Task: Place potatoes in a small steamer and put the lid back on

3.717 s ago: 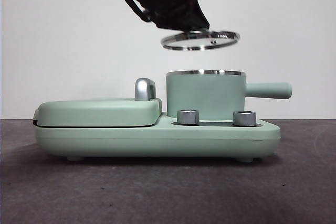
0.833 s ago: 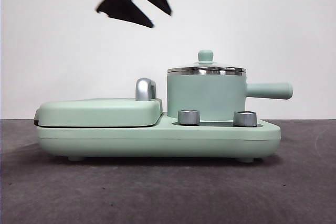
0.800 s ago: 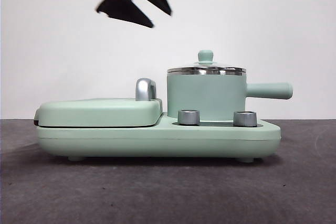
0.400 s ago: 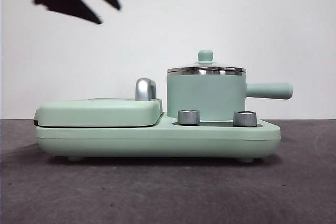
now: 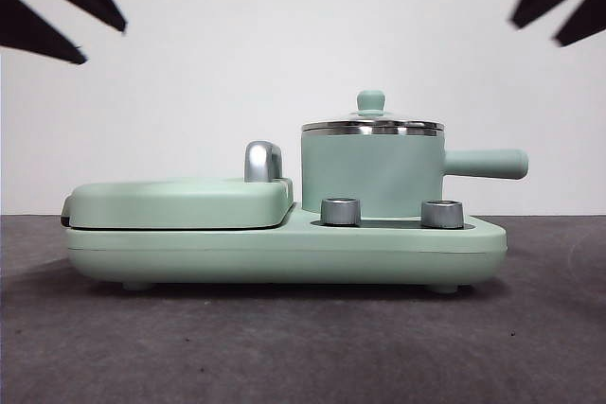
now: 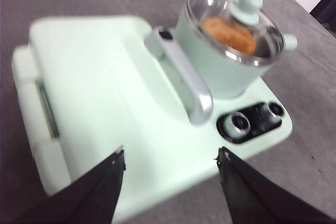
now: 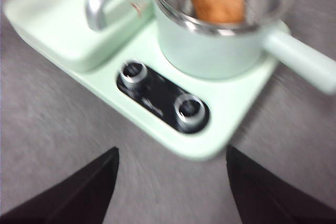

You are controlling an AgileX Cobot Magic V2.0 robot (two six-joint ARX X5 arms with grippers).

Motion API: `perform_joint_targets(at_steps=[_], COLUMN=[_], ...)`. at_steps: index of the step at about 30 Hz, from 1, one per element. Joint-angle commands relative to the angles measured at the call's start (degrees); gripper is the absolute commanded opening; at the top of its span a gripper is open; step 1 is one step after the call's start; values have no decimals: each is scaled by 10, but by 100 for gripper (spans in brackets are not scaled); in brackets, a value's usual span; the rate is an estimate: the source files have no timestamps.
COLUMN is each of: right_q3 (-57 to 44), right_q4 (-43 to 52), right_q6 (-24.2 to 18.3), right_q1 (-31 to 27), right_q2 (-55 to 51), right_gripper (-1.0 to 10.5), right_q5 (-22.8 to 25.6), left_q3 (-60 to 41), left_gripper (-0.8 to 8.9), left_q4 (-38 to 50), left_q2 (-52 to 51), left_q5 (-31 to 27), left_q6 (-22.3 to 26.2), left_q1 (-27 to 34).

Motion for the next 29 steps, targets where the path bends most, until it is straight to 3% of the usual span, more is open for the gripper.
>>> perform_joint_targets(at_steps=[1,13,14,15,16,29], right_q3=[3,3,3,3,3,3], right_q4=[38,54,54,53,57,90], right_q6=[20,26,28,35,32,45], right_q1=[3,3,3,3,3,4], right_q2=[33,92,90,89,89,88], right_gripper=[317,316,237,18,37,10], right_q5=[-13,-26,-25,-25,-24,-41], left_q3=[-22,-57,-57,-56,-56,-56], left_gripper=[279,275,179,-32,21,6], left_q4=[2,-58,-59,-59,-55,-63], left_q2=[-33,-87,-87,-87,-87,-91], left_q5=[1,2,2,5,5,5], left_q6=[-23,-27,-27,-26,-22,-8], left_q1=[0,-2,-2,-2,-2,-2])
